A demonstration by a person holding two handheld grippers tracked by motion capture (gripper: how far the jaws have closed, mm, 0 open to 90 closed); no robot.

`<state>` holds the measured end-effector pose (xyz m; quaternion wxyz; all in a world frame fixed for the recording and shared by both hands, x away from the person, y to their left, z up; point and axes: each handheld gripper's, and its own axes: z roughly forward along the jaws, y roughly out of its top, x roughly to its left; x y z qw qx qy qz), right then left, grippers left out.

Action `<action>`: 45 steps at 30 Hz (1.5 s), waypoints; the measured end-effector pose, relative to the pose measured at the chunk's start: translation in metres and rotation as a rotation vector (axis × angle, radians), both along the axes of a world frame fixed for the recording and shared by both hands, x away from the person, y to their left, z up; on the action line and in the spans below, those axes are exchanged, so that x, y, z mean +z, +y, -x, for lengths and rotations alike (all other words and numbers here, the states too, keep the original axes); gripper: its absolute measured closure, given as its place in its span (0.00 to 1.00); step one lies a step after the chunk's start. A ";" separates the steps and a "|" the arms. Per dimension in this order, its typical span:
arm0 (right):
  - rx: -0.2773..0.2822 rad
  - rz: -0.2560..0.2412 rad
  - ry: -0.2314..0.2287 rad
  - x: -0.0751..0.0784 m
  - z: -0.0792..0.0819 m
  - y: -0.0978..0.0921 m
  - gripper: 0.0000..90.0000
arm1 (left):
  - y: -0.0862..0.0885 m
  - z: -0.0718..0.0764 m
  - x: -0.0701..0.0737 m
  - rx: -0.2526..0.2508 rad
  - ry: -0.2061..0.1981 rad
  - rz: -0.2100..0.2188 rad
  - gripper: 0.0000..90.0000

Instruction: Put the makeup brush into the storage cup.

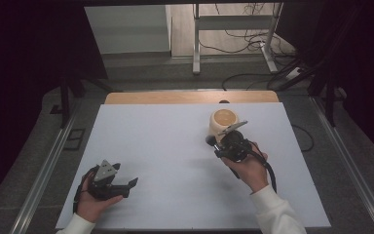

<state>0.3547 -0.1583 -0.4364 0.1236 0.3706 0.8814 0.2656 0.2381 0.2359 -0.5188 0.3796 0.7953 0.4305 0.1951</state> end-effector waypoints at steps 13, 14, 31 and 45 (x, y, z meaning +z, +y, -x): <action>-0.016 -0.084 -0.043 0.012 0.001 -0.011 0.80 | 0.000 0.000 0.000 -0.002 0.001 -0.001 0.17; -0.017 -0.092 -0.049 0.013 0.001 -0.012 0.80 | -0.001 0.000 0.000 -0.002 0.000 0.000 0.17; -0.037 -0.195 -0.132 0.033 0.002 -0.024 0.80 | -0.001 -0.001 0.000 -0.004 0.002 -0.003 0.17; -0.048 -0.262 -0.181 0.046 -0.002 -0.035 0.79 | 0.000 -0.001 0.000 -0.005 0.001 -0.004 0.17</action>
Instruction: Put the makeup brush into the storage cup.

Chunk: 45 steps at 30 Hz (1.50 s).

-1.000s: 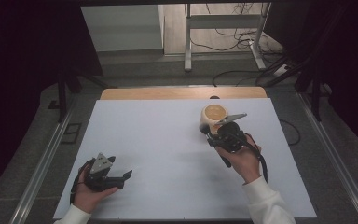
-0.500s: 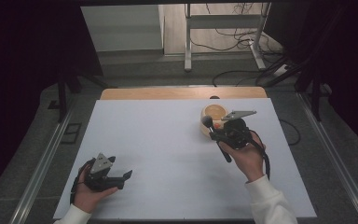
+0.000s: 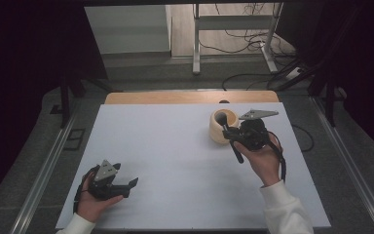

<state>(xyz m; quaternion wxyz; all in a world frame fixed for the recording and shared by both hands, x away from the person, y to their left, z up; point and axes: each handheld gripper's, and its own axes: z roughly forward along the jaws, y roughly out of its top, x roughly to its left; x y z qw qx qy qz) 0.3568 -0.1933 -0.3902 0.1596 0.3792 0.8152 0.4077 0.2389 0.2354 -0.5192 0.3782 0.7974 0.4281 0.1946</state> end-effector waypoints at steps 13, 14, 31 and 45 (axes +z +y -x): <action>-0.020 -0.039 -0.001 -0.001 -0.010 -0.002 0.80 | 0.000 0.000 0.000 0.003 0.001 0.004 0.17; -0.027 -0.047 -0.004 0.000 -0.011 -0.003 0.79 | 0.000 0.000 0.000 0.004 0.002 0.004 0.17; -0.057 -0.081 -0.036 0.004 -0.025 -0.004 0.79 | 0.001 0.000 0.000 0.005 0.002 0.007 0.17; -0.073 -0.107 -0.054 0.010 -0.031 -0.006 0.79 | 0.001 0.000 0.000 0.004 0.002 0.007 0.17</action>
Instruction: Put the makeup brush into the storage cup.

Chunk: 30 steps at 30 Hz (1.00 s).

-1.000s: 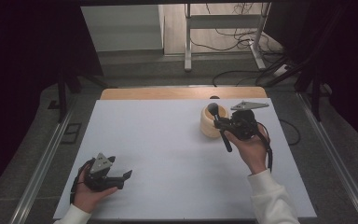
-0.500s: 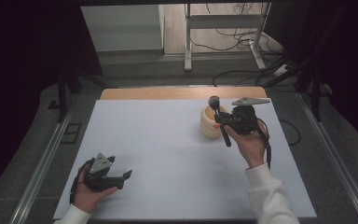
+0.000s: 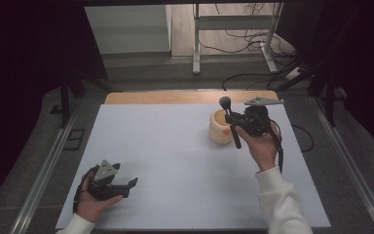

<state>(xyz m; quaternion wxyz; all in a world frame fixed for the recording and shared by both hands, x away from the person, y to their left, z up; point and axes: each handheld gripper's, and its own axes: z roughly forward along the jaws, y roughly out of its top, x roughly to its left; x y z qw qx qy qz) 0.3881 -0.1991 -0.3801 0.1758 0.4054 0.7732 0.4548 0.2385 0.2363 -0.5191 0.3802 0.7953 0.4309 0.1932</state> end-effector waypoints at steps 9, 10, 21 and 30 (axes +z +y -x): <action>-0.007 -0.013 -0.006 0.003 -0.006 0.001 0.79 | 0.000 0.000 0.000 0.001 0.000 0.001 0.17; -0.008 -0.016 -0.008 0.003 -0.006 0.001 0.79 | 0.000 0.000 0.000 0.001 0.000 0.001 0.17; -0.022 -0.034 -0.016 0.008 -0.014 0.000 0.79 | 0.000 0.000 0.000 0.001 0.000 0.004 0.17; -0.025 -0.034 -0.030 0.011 -0.019 0.002 0.79 | 0.001 0.000 0.000 0.001 0.001 0.004 0.17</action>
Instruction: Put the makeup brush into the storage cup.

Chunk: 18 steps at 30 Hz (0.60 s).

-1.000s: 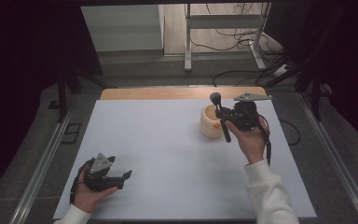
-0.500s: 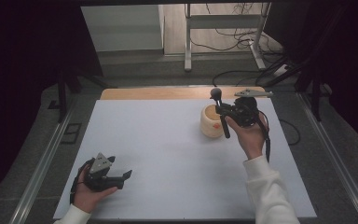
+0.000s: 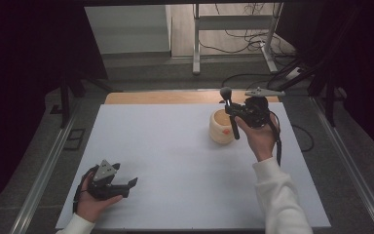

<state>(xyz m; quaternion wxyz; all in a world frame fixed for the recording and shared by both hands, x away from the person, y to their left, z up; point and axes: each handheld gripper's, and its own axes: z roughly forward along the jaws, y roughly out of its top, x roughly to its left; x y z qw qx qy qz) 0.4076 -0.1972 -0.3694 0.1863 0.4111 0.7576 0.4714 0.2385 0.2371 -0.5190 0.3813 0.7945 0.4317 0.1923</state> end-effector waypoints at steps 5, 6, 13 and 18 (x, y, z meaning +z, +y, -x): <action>-0.003 -0.016 -0.012 0.002 -0.003 0.001 0.79 | 0.000 0.000 0.000 -0.003 0.001 -0.007 0.17; -0.004 -0.018 -0.014 0.003 -0.004 0.002 0.79 | 0.000 0.000 0.000 -0.002 0.001 -0.006 0.17; -0.008 -0.037 -0.031 0.009 -0.009 0.004 0.79 | 0.000 0.000 0.000 0.000 0.001 -0.004 0.17; -0.013 -0.046 -0.032 0.009 -0.013 0.005 0.79 | 0.001 0.000 0.000 0.000 0.001 -0.004 0.17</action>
